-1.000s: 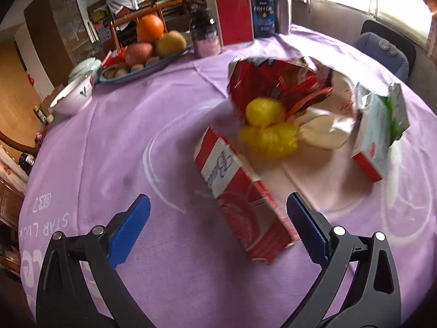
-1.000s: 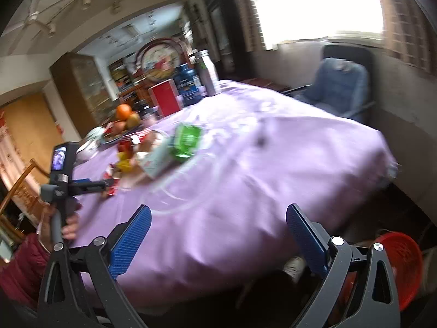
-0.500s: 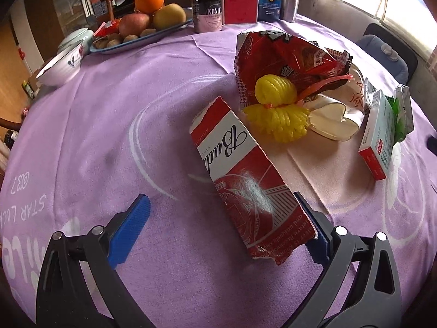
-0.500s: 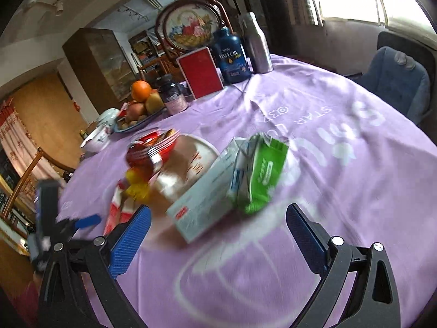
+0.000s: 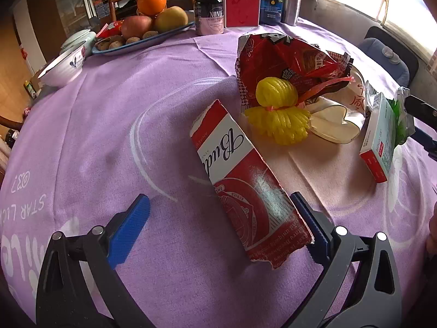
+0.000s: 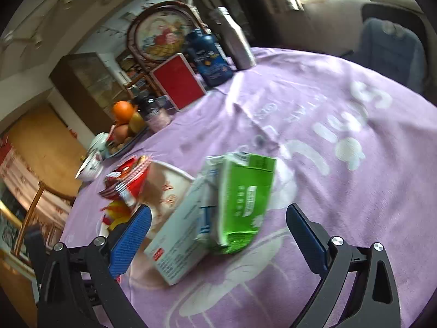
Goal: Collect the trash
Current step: 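Grasp the green packet with the right tool while the left tool grasps the Bud carton, then carry the Bud carton and green packet to the red wastebasket with both tools, then open both tools to drop the carton and packet into the basket, then swing both tools back toward the table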
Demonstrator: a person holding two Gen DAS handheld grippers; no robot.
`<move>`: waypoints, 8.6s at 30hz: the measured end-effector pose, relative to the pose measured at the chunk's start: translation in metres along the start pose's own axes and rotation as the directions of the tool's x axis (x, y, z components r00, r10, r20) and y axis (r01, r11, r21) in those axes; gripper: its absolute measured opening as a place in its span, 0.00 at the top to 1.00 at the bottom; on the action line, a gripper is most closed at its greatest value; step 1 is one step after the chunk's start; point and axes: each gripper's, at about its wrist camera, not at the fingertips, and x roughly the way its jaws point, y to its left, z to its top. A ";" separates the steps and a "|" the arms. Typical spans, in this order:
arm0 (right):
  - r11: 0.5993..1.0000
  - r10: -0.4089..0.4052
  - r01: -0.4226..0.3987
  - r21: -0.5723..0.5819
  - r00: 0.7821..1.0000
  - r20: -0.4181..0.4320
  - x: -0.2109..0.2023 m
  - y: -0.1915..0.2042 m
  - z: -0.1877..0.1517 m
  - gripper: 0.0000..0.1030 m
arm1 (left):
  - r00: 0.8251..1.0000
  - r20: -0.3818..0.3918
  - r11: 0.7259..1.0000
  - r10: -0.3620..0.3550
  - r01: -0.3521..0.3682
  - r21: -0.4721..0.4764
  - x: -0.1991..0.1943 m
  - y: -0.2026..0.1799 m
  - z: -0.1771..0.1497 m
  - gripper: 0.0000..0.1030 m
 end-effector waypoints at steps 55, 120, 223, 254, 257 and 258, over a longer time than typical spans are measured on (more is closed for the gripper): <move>0.999 -0.026 0.018 0.029 0.954 0.299 -0.087 -0.028 -0.030 0.14 | 0.997 0.071 0.998 -0.030 0.033 -0.049 -0.006 0.023 0.019 0.06; 0.999 -0.017 0.022 -0.023 0.983 0.184 -0.088 -0.017 -0.047 0.55 | 0.976 0.216 0.998 -0.012 0.025 -0.056 -0.059 0.033 0.019 0.59; 0.955 -0.289 0.249 0.160 0.901 0.324 -0.294 -0.167 -0.160 0.06 | 0.942 0.334 0.935 0.017 -0.134 0.328 -0.103 -0.180 0.000 0.07; 0.960 0.110 -0.106 -0.259 0.994 0.000 0.018 0.108 0.018 0.05 | 1.000 -0.018 0.994 0.025 -0.026 -0.105 0.015 0.020 0.020 0.06; 0.963 0.141 -0.138 -0.232 0.990 -0.003 0.038 0.111 0.038 0.06 | 0.998 -0.020 0.995 0.056 -0.057 -0.087 0.017 0.017 0.020 0.06; 0.961 0.155 -0.150 -0.230 0.988 0.003 0.044 0.111 0.043 0.06 | 0.998 -0.019 0.994 0.057 -0.059 -0.089 0.017 0.017 0.020 0.05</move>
